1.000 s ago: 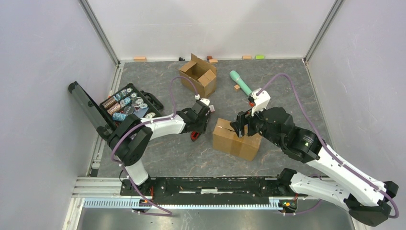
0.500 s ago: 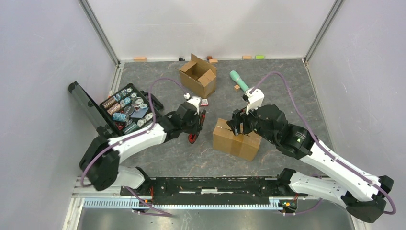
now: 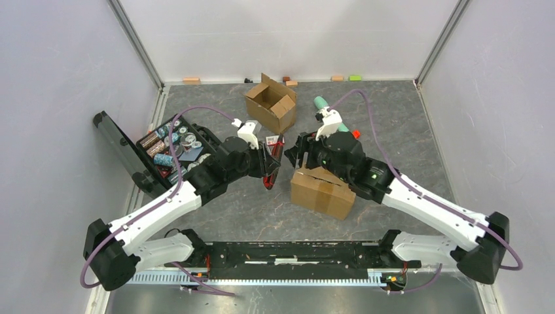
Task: Unpack the express box
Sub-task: Cut the express box at the center of the board.
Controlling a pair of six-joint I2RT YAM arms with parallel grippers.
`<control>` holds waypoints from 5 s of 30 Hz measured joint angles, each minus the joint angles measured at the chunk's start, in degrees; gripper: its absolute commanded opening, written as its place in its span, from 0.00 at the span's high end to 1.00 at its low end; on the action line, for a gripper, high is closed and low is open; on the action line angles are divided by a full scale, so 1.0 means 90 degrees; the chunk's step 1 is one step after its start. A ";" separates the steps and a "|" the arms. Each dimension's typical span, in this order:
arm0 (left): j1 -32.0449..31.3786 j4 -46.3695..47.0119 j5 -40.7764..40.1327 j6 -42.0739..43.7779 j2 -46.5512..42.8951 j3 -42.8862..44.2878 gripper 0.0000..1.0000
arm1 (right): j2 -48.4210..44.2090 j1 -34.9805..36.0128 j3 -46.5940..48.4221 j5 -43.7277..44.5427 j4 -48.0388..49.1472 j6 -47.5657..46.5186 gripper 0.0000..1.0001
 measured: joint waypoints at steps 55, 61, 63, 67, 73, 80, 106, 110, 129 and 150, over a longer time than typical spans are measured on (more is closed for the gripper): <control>0.0563 -0.2470 0.6710 0.2759 0.0784 0.3109 0.27 | -0.1018 0.0568 0.0391 -0.4328 -0.2229 -0.2271 1.00; 0.0070 -0.3118 0.6700 0.3143 0.0937 0.3106 0.32 | -0.0913 0.0741 0.0369 -0.4272 -0.2594 -0.2348 1.00; -0.0044 -0.3247 0.6679 0.3186 0.1001 0.3101 0.35 | -0.0877 0.0772 0.0369 -0.4255 -0.2662 -0.2363 1.00; -0.0270 -0.3407 0.6640 0.3237 0.1124 0.3026 0.38 | -0.0736 0.0850 0.0369 -0.4218 -0.2742 -0.2373 1.00; -0.0539 -0.3487 0.6458 0.3378 0.1362 0.2846 0.45 | -0.0539 0.0920 0.0406 -0.4211 -0.2839 -0.2390 1.00; -0.0529 -0.3512 0.6370 0.3526 0.1428 0.2776 0.53 | -0.0495 0.0969 0.0432 -0.4167 -0.2977 -0.2390 1.00; -0.0532 -0.1404 0.6484 0.2266 0.0648 0.1506 0.69 | -0.0852 0.1005 0.0505 -0.3961 -0.2851 -0.2169 1.00; -0.0532 -0.1265 0.6407 0.2171 0.0629 0.1469 0.88 | -0.0852 0.0974 0.0505 -0.3891 -0.2868 -0.2062 1.00; 0.2091 0.2674 0.5855 -0.2040 0.0308 0.0350 0.98 | -0.0865 -0.0423 0.0911 -0.2397 -0.1666 -0.1188 0.02; 0.2300 0.4386 0.2652 -0.5151 0.0175 -0.0182 0.98 | -0.0610 -0.0889 -0.1304 -0.1455 0.3089 0.2460 0.11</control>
